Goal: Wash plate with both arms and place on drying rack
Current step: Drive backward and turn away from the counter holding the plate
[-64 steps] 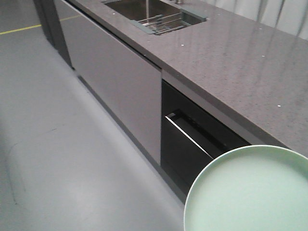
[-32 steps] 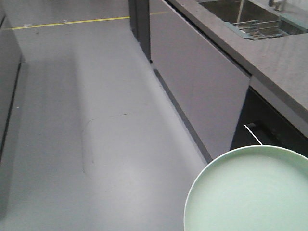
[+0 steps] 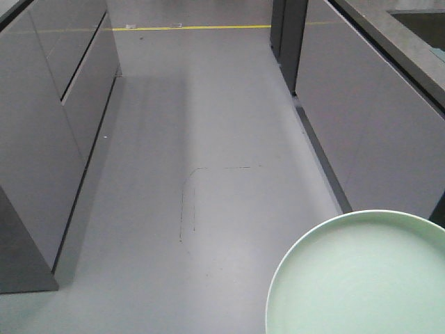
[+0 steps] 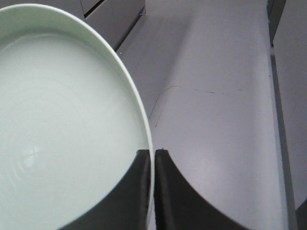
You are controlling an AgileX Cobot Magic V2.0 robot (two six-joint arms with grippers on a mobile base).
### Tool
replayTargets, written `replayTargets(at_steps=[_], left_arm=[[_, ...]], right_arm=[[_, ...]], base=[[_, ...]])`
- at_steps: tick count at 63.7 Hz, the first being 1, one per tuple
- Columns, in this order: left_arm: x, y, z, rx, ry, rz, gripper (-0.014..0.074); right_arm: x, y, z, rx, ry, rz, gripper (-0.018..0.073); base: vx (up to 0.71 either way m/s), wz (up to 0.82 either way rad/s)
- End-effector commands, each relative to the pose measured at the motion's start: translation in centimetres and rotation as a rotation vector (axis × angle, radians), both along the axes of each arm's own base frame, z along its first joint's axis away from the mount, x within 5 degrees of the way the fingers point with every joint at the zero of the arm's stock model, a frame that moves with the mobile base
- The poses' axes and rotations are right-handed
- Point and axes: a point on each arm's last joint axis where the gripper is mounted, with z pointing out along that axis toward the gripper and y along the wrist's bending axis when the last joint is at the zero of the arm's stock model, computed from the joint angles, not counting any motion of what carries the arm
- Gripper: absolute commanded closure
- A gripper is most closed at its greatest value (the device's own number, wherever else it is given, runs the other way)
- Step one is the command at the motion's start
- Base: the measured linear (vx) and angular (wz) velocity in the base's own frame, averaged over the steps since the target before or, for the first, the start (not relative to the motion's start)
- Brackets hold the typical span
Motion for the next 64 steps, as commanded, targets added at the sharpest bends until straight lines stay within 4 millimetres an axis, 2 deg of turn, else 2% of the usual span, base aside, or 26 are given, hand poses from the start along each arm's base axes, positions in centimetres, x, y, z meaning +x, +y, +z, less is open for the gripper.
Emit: replayTargets(at_steps=[1, 37, 64], left_arm=[[-0.03, -0.07, 0.02, -0.023, -0.065, -0.009, 0.0602], [-0.03, -0.07, 0.02, -0.023, -0.065, -0.009, 0.0602], [-0.03, -0.07, 0.02, -0.023, -0.065, -0.009, 0.0602]], right_arm=[[0.37, -0.01, 1.22, 0.03, -0.069, -0.014, 0.0561], [0.37, -0.01, 1.22, 0.03, -0.069, -0.014, 0.0561], [0.37, -0.01, 1.22, 0.03, -0.069, -0.014, 0.0561]], base=[[0.12, 0.29], [0.16, 0.24], [0.25, 0.0]])
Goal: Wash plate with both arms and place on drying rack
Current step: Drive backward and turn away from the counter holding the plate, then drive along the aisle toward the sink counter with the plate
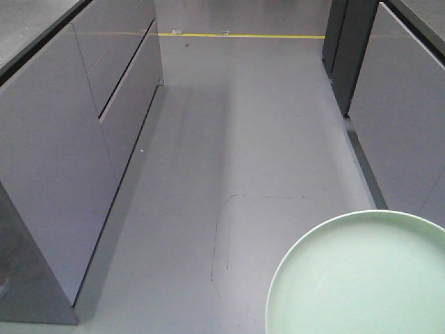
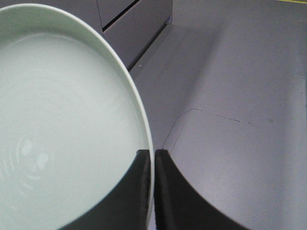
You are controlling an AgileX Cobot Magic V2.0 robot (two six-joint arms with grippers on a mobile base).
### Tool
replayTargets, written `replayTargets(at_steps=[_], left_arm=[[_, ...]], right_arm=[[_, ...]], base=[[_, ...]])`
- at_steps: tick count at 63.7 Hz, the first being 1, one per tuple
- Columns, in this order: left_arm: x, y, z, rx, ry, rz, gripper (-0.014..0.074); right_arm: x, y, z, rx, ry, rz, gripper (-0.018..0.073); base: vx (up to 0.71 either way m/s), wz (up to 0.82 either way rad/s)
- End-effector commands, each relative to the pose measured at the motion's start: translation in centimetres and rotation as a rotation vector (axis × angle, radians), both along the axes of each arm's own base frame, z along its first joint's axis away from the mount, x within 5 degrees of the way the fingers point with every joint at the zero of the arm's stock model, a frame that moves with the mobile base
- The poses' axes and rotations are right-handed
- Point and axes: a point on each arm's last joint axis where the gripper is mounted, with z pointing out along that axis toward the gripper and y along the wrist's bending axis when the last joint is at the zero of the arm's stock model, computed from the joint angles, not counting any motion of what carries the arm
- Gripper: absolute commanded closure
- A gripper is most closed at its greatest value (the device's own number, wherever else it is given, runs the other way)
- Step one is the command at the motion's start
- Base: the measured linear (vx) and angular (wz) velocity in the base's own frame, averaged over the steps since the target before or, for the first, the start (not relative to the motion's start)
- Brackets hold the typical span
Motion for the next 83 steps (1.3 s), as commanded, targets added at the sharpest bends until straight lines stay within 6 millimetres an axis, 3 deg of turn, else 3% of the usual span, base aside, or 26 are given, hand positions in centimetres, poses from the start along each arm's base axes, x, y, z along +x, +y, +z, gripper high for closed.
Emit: replayTargets(at_steps=[1, 83], left_arm=[[-0.03, -0.07, 0.02, -0.023, -0.065, -0.009, 0.0602], [-0.03, -0.07, 0.02, -0.023, -0.065, -0.009, 0.0602]], right_arm=[[0.37, -0.01, 1.22, 0.03, -0.069, -0.014, 0.0561], [0.37, -0.01, 1.22, 0.03, -0.069, -0.014, 0.0561]], base=[[0.28, -0.08], [0.32, 0.0]])
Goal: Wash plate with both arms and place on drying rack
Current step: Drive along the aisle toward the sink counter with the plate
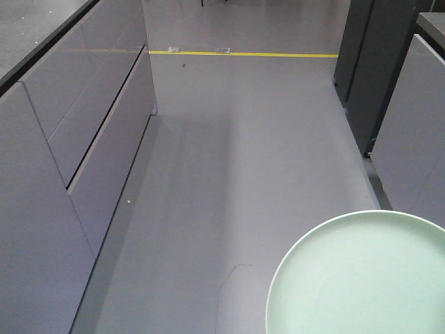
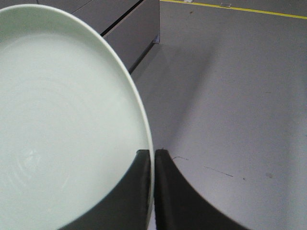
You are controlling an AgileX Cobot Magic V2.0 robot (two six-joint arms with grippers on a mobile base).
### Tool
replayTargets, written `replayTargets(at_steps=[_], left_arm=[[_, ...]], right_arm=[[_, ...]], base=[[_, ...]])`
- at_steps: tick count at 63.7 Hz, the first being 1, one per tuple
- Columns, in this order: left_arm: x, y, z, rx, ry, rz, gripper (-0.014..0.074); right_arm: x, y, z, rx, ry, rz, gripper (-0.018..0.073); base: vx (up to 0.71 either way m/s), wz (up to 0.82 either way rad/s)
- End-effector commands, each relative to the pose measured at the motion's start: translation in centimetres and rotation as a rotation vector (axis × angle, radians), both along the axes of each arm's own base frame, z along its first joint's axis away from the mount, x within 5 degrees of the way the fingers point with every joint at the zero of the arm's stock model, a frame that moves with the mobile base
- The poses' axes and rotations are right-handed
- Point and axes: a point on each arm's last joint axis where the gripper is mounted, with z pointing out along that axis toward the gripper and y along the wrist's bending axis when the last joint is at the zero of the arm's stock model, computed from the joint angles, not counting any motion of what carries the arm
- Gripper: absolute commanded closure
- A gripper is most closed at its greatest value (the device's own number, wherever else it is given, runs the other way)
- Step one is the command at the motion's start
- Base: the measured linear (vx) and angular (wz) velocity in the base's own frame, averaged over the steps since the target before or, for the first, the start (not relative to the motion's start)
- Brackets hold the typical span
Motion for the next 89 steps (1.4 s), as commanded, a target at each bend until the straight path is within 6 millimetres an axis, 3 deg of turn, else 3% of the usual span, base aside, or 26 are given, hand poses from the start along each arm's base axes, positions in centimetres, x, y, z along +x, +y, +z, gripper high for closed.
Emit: replayTargets(at_steps=[1, 89], left_arm=[[-0.03, -0.07, 0.02, -0.023, -0.065, -0.009, 0.0602], [-0.03, -0.07, 0.02, -0.023, -0.065, -0.009, 0.0602]], right_arm=[[0.37, -0.01, 1.22, 0.03, -0.069, -0.014, 0.0561], [0.37, -0.01, 1.22, 0.03, -0.069, -0.014, 0.0561]], base=[[0.33, -0.04], [0.32, -0.08]])
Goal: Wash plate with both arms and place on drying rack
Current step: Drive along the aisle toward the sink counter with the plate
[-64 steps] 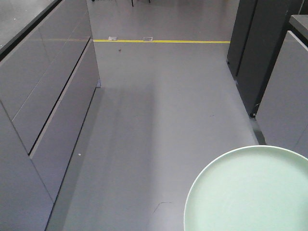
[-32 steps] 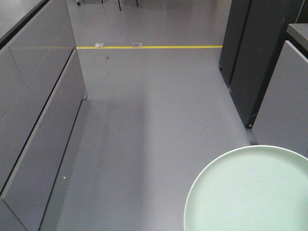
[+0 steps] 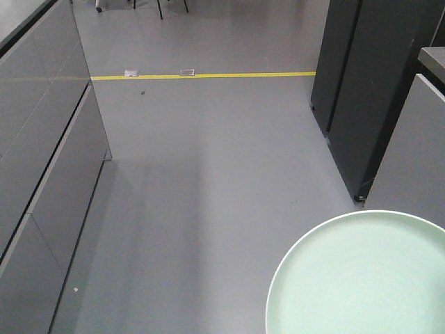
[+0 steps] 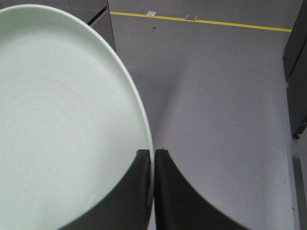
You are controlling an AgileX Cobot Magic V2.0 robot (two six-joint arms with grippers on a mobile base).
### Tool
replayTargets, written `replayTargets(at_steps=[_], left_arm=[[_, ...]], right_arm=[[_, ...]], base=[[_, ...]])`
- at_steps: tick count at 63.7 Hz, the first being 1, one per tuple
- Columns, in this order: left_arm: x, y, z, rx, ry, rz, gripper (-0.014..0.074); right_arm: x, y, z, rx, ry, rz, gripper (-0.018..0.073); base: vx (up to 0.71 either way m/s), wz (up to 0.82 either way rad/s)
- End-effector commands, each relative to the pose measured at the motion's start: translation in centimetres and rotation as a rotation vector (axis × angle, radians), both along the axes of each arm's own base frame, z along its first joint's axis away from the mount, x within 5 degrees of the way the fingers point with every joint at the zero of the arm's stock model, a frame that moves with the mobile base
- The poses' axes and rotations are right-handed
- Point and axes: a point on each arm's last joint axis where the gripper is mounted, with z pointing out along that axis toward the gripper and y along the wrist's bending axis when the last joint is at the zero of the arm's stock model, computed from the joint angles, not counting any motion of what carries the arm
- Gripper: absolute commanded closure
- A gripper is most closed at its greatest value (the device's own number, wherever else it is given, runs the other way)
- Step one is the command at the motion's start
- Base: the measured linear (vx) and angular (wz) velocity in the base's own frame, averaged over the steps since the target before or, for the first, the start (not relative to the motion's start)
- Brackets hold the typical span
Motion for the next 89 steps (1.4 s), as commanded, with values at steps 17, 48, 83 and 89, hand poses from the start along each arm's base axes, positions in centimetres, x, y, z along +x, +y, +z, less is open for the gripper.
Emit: replayTargets(at_steps=[17, 48, 83, 89], left_arm=[[-0.03, -0.07, 0.02, -0.023, -0.065, -0.009, 0.0602], [-0.03, -0.07, 0.02, -0.023, -0.065, -0.009, 0.0602], [-0.03, -0.07, 0.02, -0.023, -0.065, -0.009, 0.0602], [-0.03, -0.07, 0.02, -0.023, -0.065, -0.009, 0.0602]], right_arm=[[0.37, -0.01, 1.22, 0.03, -0.069, -0.014, 0.0561], [0.37, -0.01, 1.22, 0.03, -0.069, -0.014, 0.0561], [0.37, -0.01, 1.22, 0.03, -0.069, -0.014, 0.0561], [0.37, -0.01, 1.22, 0.03, -0.069, -0.014, 0.0561]], base=[[0.25, -0.07], [0.22, -0.27], [0.18, -0.4], [0.17, -0.41]])
